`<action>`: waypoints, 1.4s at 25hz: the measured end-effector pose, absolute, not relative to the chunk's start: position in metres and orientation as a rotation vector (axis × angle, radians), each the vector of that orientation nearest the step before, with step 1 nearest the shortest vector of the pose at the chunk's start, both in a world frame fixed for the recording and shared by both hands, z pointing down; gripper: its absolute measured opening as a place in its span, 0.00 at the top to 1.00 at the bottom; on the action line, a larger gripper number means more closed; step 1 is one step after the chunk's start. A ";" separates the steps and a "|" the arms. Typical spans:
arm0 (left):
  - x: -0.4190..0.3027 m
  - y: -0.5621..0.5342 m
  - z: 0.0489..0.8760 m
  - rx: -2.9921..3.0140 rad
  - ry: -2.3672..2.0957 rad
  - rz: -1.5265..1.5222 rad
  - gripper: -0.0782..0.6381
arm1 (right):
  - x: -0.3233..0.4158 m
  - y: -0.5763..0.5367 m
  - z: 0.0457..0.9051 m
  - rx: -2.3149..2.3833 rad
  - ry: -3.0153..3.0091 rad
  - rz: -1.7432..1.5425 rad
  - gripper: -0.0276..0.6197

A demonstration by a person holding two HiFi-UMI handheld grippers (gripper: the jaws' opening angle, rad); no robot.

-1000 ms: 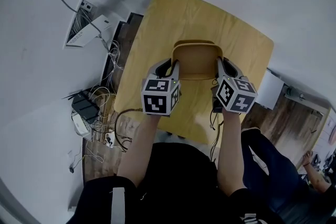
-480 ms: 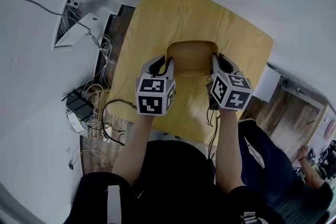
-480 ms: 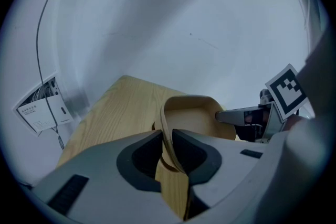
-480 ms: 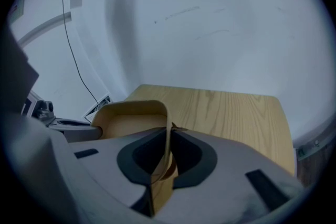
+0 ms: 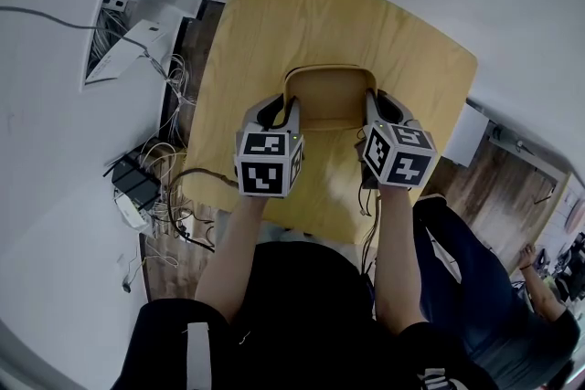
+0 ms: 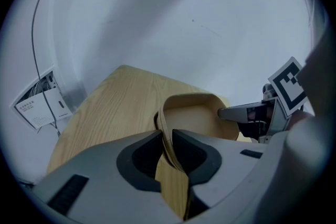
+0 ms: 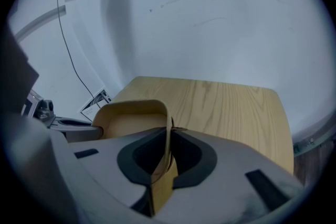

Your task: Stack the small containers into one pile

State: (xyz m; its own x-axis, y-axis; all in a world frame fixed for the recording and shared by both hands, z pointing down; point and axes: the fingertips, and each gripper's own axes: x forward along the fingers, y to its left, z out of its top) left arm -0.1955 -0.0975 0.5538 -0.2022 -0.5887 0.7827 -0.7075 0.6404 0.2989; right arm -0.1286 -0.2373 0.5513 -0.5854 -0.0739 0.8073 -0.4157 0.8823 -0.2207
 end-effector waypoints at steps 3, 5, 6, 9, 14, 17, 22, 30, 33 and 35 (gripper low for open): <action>-0.195 -0.097 0.560 1.019 -1.881 0.154 0.79 | -0.127 -0.236 0.558 0.353 -2.140 0.499 0.91; -0.196 -0.096 0.561 1.020 -1.884 0.142 0.79 | -0.126 -0.235 0.560 0.358 -2.136 0.502 0.91; -0.196 -0.096 0.561 1.020 -1.885 0.137 0.79 | -0.126 -0.235 0.560 0.360 -2.135 0.503 0.91; -0.196 -0.096 0.561 1.023 -1.892 0.139 0.79 | -0.126 -0.235 0.560 0.365 -2.137 0.495 0.91; -0.197 -0.097 0.551 1.066 -1.923 0.148 0.76 | -0.126 -0.236 0.550 0.387 -2.189 0.482 0.84; -0.200 -0.094 0.543 1.068 -1.954 0.141 0.75 | -0.125 -0.239 0.543 0.403 -2.216 0.478 0.84; -0.208 -0.092 0.534 1.061 -2.005 0.137 0.75 | -0.122 -0.247 0.536 0.445 -2.231 0.461 0.88; -0.208 -0.096 0.540 1.066 -2.022 0.156 0.87 | -0.127 -0.239 0.542 0.412 -2.222 0.437 0.95; -0.209 -0.097 0.543 1.073 -2.034 0.166 0.87 | -0.130 -0.237 0.543 0.402 -2.226 0.431 0.95; -0.209 -0.097 0.544 1.076 -2.038 0.164 0.87 | -0.131 -0.237 0.544 0.401 -2.231 0.439 0.95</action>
State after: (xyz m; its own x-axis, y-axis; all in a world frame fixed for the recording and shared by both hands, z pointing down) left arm -0.2091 -0.0968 0.5439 -0.3112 -0.6354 0.7067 -0.7400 0.6286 0.2393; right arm -0.1308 -0.2368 0.5436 -0.6223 -0.1404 0.7701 -0.4215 0.8891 -0.1785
